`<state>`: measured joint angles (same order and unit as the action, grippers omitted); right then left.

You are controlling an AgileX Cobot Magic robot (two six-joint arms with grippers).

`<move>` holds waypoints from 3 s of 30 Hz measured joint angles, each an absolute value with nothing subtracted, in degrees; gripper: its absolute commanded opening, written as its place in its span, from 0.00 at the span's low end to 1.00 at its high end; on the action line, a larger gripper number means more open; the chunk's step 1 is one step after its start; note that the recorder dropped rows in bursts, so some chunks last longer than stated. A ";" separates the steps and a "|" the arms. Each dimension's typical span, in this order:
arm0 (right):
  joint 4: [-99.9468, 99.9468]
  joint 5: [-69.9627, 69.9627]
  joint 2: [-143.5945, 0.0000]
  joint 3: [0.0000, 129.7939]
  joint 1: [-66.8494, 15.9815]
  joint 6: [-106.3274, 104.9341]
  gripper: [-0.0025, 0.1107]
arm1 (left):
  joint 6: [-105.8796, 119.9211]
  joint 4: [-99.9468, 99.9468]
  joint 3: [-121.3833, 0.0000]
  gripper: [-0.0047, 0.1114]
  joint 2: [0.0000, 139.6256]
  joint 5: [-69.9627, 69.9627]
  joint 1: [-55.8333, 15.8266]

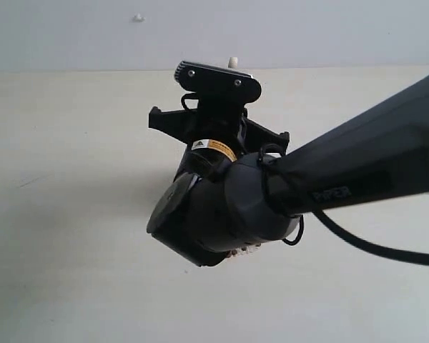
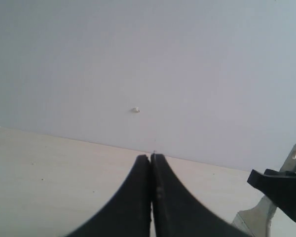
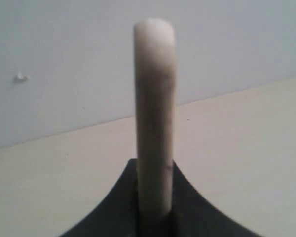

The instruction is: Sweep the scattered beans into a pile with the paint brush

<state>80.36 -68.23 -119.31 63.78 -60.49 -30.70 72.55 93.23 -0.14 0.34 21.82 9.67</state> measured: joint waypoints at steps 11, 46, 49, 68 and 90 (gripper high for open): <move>79.45 -68.10 -117.69 63.78 -60.49 -30.68 0.02 | 72.55 93.23 -0.14 0.04 0.34 21.82 9.67; -58.82 -57.95 -82.42 28.54 -19.57 29.69 0.02 | 72.55 93.23 -0.14 0.04 0.34 21.92 9.67; -55.36 -53.07 -82.42 28.54 -19.57 28.53 0.02 | 72.55 93.23 -0.14 0.04 0.34 21.92 9.67; -68.97 -66.01 -91.02 38.35 -7.22 36.08 0.02 | 72.55 93.23 -0.14 0.04 0.34 21.92 9.67; -83.23 -68.75 -106.09 46.37 -6.69 41.05 0.02 | 72.55 93.23 -0.14 0.04 0.34 21.92 9.67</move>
